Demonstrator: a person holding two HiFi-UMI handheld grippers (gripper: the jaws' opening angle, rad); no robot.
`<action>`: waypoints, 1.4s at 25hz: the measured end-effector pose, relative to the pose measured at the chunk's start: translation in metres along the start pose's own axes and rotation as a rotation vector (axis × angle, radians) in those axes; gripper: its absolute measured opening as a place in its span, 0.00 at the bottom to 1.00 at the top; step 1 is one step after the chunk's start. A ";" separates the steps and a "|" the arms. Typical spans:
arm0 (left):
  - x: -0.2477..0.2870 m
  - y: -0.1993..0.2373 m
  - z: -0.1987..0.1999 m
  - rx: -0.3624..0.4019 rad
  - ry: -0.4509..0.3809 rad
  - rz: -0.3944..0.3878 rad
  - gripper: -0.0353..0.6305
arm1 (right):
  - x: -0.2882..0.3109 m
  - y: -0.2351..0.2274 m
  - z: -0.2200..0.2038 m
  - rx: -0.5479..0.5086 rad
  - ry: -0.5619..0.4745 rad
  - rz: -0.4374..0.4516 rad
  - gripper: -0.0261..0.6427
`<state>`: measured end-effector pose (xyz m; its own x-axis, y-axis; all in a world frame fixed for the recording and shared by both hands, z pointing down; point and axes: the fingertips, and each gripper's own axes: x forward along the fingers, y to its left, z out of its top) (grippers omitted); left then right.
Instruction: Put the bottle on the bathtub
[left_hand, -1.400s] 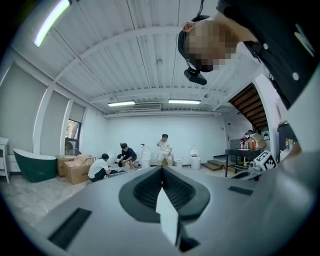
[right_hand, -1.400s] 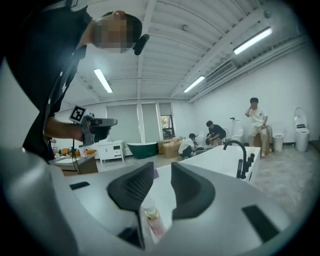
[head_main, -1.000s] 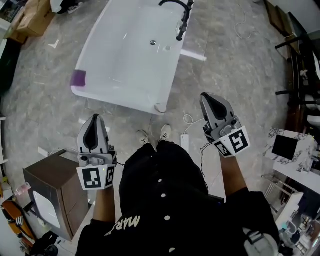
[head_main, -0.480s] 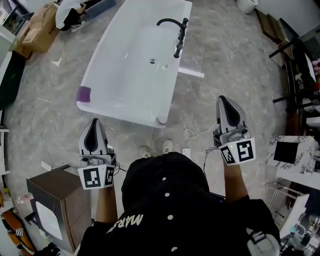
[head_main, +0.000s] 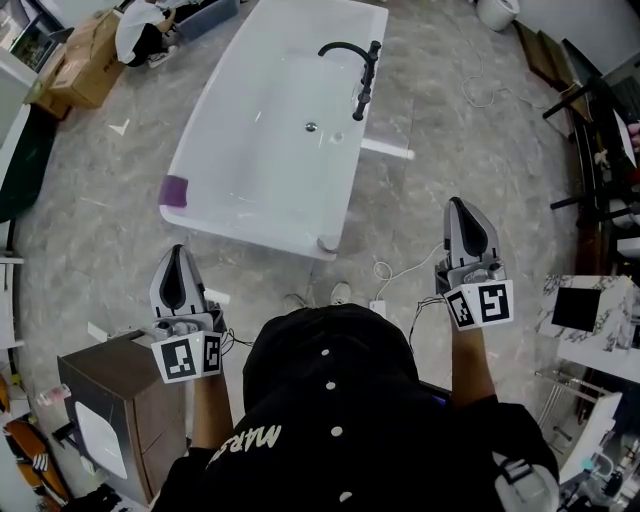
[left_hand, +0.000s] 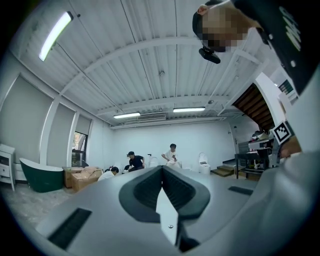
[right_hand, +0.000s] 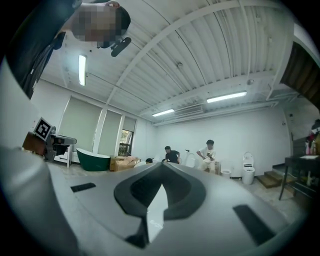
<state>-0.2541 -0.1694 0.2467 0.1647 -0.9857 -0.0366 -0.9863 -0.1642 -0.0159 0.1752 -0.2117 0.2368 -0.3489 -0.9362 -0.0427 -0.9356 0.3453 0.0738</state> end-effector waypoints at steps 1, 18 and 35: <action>-0.001 0.002 -0.001 0.001 0.005 0.005 0.07 | 0.000 -0.002 -0.004 0.007 0.006 -0.008 0.04; 0.012 0.000 0.000 0.003 -0.009 -0.021 0.07 | 0.024 0.007 -0.011 0.040 0.015 -0.002 0.04; 0.012 -0.002 -0.001 -0.003 -0.010 -0.020 0.07 | 0.029 0.009 -0.009 0.039 0.018 0.005 0.04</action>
<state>-0.2500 -0.1807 0.2471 0.1844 -0.9818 -0.0460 -0.9828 -0.1840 -0.0133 0.1570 -0.2362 0.2448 -0.3528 -0.9354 -0.0250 -0.9354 0.3518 0.0354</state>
